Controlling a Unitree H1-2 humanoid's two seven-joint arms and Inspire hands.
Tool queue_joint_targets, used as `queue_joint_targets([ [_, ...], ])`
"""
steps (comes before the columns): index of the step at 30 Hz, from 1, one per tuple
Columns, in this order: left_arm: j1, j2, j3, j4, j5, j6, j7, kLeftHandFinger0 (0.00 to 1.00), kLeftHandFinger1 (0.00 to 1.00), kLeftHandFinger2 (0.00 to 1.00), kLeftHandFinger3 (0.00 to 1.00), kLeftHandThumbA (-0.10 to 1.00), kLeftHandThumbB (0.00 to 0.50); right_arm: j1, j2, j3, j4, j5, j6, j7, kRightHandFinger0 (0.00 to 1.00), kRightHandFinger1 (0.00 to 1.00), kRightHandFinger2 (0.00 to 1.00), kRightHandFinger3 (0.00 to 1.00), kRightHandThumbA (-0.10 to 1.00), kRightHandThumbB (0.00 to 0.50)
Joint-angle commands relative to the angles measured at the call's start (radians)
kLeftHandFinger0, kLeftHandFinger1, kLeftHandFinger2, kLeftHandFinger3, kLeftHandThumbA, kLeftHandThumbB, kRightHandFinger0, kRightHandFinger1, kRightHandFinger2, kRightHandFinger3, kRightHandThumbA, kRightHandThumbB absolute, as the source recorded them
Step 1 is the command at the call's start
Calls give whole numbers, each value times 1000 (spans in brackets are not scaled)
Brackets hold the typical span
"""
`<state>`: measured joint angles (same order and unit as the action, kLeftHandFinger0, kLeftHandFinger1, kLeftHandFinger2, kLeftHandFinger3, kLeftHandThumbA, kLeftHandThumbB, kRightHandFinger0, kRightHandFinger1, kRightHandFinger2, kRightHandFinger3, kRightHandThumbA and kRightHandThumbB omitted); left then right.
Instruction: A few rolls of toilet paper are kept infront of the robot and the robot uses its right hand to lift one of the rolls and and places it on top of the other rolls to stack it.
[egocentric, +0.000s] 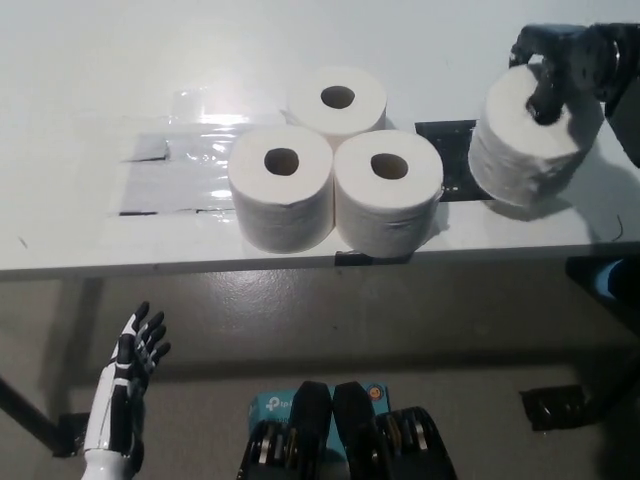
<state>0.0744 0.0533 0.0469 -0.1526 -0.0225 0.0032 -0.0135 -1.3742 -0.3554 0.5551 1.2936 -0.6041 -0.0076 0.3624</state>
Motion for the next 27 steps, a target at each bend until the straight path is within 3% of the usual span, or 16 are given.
queue_joint_targets([
  [1,-5,5,1,-28,-21,-21,-13,1000,1000,1000,1000,1000,62,-10,-39,-97,-61,72,-40,-156,43,319,579,436,687,21],
  [3,-3,5,0,-26,-24,-23,-14,1000,1000,1000,1000,1000,67,13,-37,-132,-84,75,-48,-197,0,213,500,451,747,15],
  [5,4,4,1,-29,-27,-19,-13,1000,1000,1000,1000,1000,67,43,-33,-159,-126,71,-43,-237,0,195,483,422,795,6],
  [6,6,4,0,-33,-25,-14,-11,1000,1000,1000,1000,1000,67,66,-32,-182,-149,77,-51,-282,0,251,600,473,832,1],
  [7,6,4,0,-33,-23,-13,-10,1000,1000,1000,1000,1000,67,75,-31,-194,-155,80,-59,-301,0,293,647,503,829,0],
  [10,17,2,1,-28,-28,-24,-11,1000,1000,1000,1000,1000,66,125,-33,-229,-189,74,-110,-417,0,235,577,461,795,0],
  [13,26,3,3,-34,-27,-13,-9,1000,1000,1000,1000,1000,86,150,-29,-256,-205,75,-138,-488,7,298,632,588,853,0],
  [15,33,4,3,-38,-26,-4,-8,1000,1000,1000,1000,1000,76,166,-30,-270,-235,63,-136,-524,12,310,641,616,871,0],
  [17,38,5,2,-39,-25,-4,-9,1000,1000,1000,1000,1000,71,177,-33,-281,-262,55,-133,-541,10,301,628,617,878,0],
  [20,47,4,-2,-38,-13,-15,-7,1000,1000,1000,1000,1000,61,189,-39,-302,-300,46,-146,-596,0,214,516,496,843,0],
  [24,56,3,-1,-36,-9,-23,-3,1000,1000,971,1000,1000,78,190,-40,-309,-354,22,-106,-619,0,229,552,529,957,0],
  [27,55,-1,1,-38,-15,-13,-2,1000,1000,969,1000,1000,98,180,-50,-309,-381,11,-112,-633,0,192,518,510,915,0],
])
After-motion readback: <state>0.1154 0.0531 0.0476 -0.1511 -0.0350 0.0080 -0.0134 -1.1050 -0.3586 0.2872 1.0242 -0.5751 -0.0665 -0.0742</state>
